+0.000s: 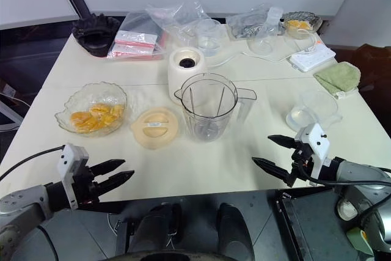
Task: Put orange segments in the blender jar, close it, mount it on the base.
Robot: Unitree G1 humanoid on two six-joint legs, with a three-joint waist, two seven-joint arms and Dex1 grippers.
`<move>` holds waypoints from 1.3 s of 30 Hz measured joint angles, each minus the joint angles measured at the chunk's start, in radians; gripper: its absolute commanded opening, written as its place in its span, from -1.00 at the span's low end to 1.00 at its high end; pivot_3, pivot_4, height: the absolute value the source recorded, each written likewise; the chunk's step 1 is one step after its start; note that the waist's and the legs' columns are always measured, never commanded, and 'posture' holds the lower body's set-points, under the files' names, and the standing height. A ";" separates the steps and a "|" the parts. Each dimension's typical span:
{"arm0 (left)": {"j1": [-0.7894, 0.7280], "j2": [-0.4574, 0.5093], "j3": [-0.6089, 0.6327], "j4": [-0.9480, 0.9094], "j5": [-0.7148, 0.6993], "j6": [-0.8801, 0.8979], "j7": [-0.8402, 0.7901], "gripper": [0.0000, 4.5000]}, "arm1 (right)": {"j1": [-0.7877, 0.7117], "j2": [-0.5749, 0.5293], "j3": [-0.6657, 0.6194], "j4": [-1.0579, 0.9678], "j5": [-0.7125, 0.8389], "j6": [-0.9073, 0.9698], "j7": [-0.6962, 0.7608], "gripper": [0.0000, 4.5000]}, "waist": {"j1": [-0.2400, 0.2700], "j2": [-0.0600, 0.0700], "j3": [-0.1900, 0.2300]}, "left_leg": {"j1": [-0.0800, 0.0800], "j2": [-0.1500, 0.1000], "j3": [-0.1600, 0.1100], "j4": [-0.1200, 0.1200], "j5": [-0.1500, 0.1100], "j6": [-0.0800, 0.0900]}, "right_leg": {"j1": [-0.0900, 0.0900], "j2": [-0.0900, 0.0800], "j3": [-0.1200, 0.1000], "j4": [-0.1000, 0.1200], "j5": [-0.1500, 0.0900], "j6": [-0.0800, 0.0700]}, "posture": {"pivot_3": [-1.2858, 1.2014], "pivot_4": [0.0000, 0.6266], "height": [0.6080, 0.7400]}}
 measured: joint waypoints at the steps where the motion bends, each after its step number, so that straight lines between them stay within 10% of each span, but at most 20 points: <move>1: -0.006 0.000 0.000 0.006 -0.001 0.009 0.012 0.19 | 0.000 0.000 0.001 0.000 0.000 0.000 0.000 0.99 | 0.000 0.000 0.000 | 0.000 0.000 0.000 0.000 0.000 0.000 | 0.000 0.000 0.000 0.000 0.000 0.000 | 0.03 -0.52 1.00; 20: -0.174 0.054 0.053 0.030 -0.061 0.135 0.068 0.19 | -0.015 0.000 0.026 -0.001 -0.001 0.001 -0.003 0.99 | 0.001 0.000 0.000 | 0.000 0.000 0.001 0.000 0.000 0.000 | 0.002 0.000 0.000 0.001 0.000 0.000 | 0.03 -0.52 1.00; 31: -0.818 0.251 0.064 0.323 -0.259 0.600 0.336 0.19 | -0.059 -0.070 0.014 -0.131 0.112 0.140 0.002 0.99 | 0.001 -0.003 0.001 | 0.002 -0.006 0.000 0.002 0.002 0.003 | 0.005 0.003 0.000 0.007 0.001 0.001 | 0.03 -0.52 1.00; 39: -1.206 -0.093 -0.006 0.691 0.120 0.890 0.791 0.19 | -0.086 -0.094 -0.002 -0.190 0.159 0.194 -0.027 0.99 | 0.005 -0.010 0.002 | 0.003 -0.009 -0.008 0.002 0.003 0.003 | 0.012 0.004 0.000 0.006 0.004 0.006 | 0.03 -0.52 1.00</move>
